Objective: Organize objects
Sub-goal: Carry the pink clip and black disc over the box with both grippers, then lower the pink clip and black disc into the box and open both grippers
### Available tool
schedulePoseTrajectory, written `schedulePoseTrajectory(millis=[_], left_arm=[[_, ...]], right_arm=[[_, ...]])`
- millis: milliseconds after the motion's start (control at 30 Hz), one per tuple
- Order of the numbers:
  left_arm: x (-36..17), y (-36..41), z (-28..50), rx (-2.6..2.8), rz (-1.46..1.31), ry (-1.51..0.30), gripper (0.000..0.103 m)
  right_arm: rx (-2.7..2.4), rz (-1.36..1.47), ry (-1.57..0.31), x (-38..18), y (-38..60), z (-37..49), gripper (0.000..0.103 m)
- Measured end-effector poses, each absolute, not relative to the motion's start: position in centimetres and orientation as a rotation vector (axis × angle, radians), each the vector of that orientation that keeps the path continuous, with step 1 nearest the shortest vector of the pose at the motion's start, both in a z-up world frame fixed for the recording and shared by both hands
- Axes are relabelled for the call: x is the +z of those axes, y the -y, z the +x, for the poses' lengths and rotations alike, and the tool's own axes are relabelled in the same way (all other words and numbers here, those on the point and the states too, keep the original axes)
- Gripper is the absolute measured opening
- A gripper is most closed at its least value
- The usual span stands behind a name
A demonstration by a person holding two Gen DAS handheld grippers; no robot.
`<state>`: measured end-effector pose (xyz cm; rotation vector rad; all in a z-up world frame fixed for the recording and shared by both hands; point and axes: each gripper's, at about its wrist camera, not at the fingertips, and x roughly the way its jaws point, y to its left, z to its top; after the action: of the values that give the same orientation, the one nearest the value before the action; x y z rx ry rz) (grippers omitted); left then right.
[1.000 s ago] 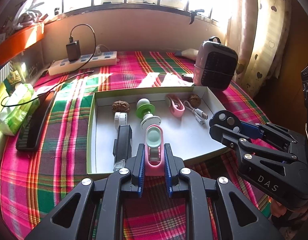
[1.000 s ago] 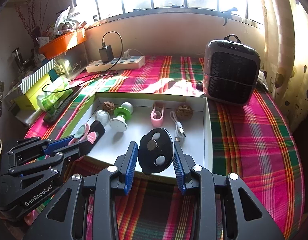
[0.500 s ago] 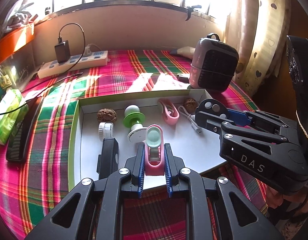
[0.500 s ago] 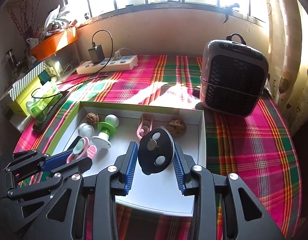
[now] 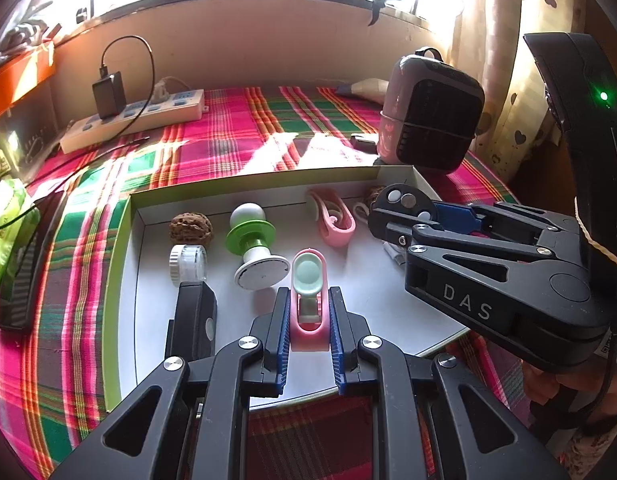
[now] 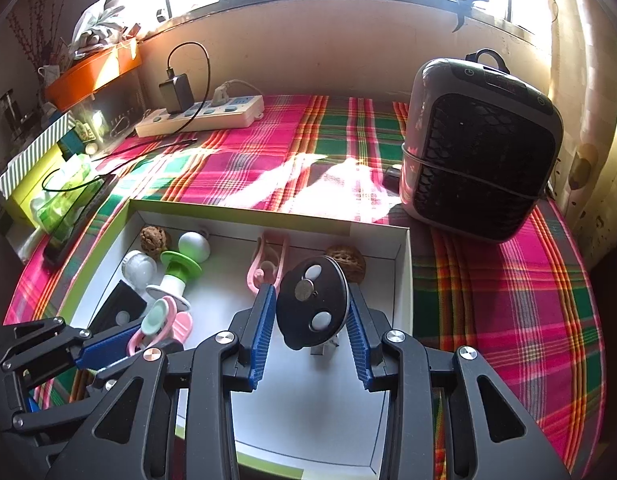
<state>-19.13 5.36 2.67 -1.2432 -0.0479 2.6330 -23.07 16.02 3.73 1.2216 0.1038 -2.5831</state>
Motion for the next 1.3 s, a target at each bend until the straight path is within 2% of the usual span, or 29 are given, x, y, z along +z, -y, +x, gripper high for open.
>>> schedulePoseTrajectory(millis=[1300], left_arm=[[1.3,-5.9,-20.7,2.622,-1.293,0.015,0.016]], right_arm=[[-2.583,1.211,-0.159,2.5,-15.1,-24.4,0.037]])
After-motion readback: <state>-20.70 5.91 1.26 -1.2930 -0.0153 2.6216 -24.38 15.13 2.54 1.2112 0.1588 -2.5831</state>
